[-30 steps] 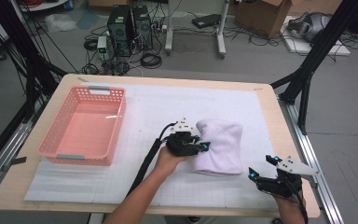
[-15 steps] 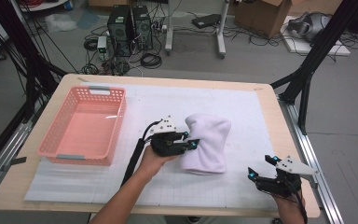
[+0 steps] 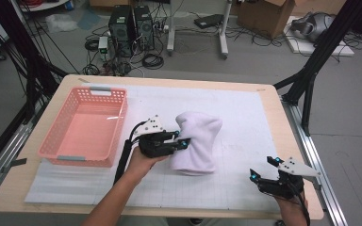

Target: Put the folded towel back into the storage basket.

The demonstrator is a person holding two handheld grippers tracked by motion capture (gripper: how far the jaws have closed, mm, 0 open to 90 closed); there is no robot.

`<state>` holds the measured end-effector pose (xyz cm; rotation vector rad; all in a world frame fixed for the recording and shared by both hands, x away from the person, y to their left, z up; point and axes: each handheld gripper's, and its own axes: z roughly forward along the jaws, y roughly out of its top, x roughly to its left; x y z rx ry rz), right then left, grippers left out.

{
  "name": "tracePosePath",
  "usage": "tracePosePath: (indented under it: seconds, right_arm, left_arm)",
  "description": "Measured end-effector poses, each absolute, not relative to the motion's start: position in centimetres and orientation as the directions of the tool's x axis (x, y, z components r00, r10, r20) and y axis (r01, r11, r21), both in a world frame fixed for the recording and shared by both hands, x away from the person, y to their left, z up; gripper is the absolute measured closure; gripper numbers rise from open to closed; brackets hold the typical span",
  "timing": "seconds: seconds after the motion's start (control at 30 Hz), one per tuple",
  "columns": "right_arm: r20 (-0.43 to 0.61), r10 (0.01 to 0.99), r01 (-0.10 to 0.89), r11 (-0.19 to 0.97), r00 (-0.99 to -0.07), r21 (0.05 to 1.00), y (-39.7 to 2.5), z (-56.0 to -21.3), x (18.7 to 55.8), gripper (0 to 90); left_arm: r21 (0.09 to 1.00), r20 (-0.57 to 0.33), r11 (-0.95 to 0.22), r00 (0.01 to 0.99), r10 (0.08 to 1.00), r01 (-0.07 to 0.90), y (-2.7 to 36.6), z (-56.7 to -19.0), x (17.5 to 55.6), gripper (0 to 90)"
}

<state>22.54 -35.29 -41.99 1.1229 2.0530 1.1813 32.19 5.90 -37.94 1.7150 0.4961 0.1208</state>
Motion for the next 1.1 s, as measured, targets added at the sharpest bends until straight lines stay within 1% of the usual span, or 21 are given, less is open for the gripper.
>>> tracePosePath:
  seconds: [0.3, 0.5, 0.77, 1.1]
  right_arm:
    - [-0.032, 0.848, 0.4, 0.283, -0.53, 0.872, -35.1, -42.0, 22.7, 18.0]
    - [-0.031, 0.847, 0.397, 0.281, -0.531, 0.874, -35.0, -41.9, 22.7, 17.9]
    - [-0.033, 0.845, 0.397, 0.285, -0.533, 0.873, -34.9, -42.0, 22.8, 17.9]
    - [-0.032, 0.844, 0.399, 0.286, -0.535, 0.871, -34.6, -42.0, 22.9, 17.9]
  left_arm:
    - [0.966, -0.184, -0.091, 0.891, 0.416, 0.242, 8.4, -36.6, 31.5, 71.9]
    - [0.967, -0.158, -0.115, 0.887, 0.434, 0.229, 10.2, -36.1, 30.7, 72.0]
    - [0.968, -0.177, -0.079, 0.871, 0.458, 0.238, 12.6, -35.3, 30.0, 71.9]
    - [0.972, -0.17, -0.06, 0.855, 0.49, 0.227, 15.5, -34.2, 29.2, 71.9]
